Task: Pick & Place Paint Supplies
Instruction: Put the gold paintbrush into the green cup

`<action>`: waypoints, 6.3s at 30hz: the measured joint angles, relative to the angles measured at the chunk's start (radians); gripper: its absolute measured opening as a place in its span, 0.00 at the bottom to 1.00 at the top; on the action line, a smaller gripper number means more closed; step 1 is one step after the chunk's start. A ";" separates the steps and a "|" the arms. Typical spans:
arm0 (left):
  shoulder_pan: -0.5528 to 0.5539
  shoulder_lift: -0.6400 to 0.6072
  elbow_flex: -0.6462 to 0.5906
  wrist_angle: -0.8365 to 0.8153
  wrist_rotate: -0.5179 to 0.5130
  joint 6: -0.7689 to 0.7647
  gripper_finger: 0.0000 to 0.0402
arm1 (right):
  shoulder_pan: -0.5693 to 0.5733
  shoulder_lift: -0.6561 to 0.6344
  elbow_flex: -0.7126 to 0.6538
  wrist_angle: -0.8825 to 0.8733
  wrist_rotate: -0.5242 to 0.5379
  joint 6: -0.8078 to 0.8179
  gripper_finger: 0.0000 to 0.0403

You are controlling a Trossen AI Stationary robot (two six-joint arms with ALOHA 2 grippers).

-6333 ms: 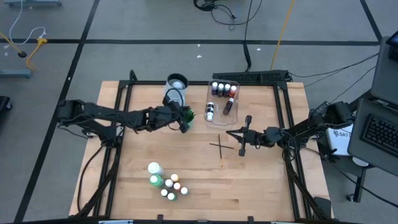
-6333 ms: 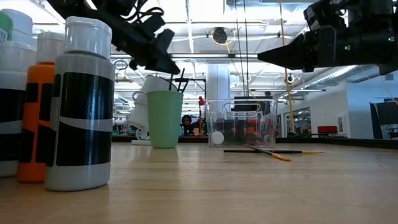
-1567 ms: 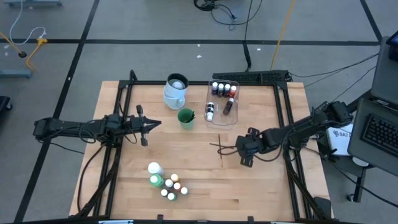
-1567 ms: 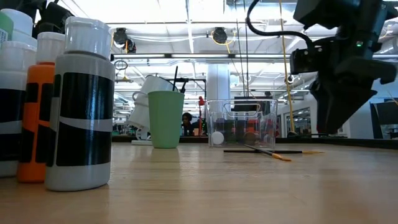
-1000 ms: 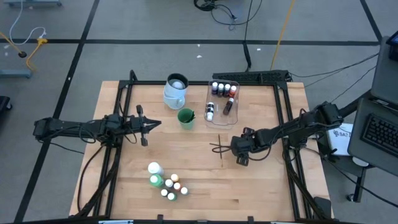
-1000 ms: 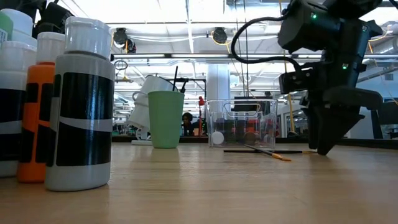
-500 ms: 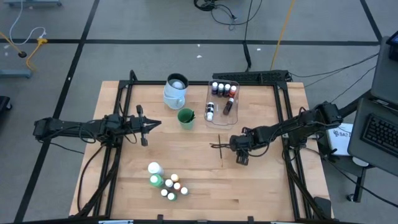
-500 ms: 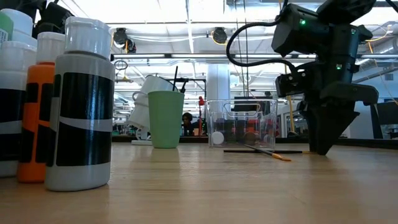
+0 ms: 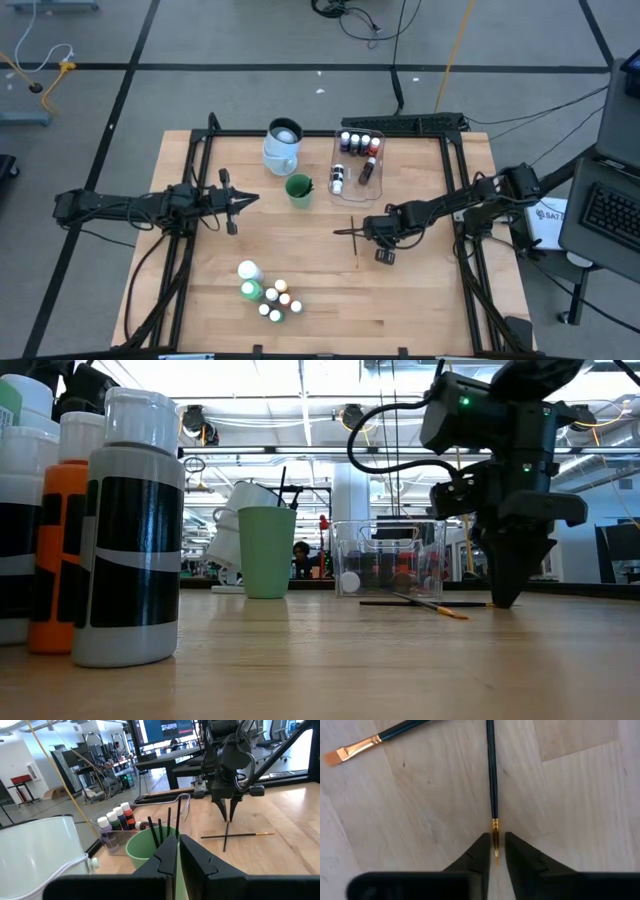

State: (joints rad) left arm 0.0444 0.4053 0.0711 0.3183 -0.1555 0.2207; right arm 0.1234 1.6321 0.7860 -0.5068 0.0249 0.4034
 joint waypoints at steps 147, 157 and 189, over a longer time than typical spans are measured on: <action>-0.112 0.363 0.001 0.713 0.391 0.005 0.01 | -0.132 0.336 0.635 0.773 -0.205 -0.542 0.01; -0.114 0.363 0.001 0.678 0.367 0.037 0.00 | -0.078 0.221 0.614 0.620 -0.002 -0.551 0.26; -0.002 0.671 0.554 0.106 -0.093 -0.006 0.00 | 0.146 -0.487 -0.516 1.430 0.289 -0.655 0.00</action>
State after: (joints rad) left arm 0.0425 1.0767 0.6256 0.4244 -0.2482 0.2143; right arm 0.2699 1.1454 0.2705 0.9230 0.3140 -0.2514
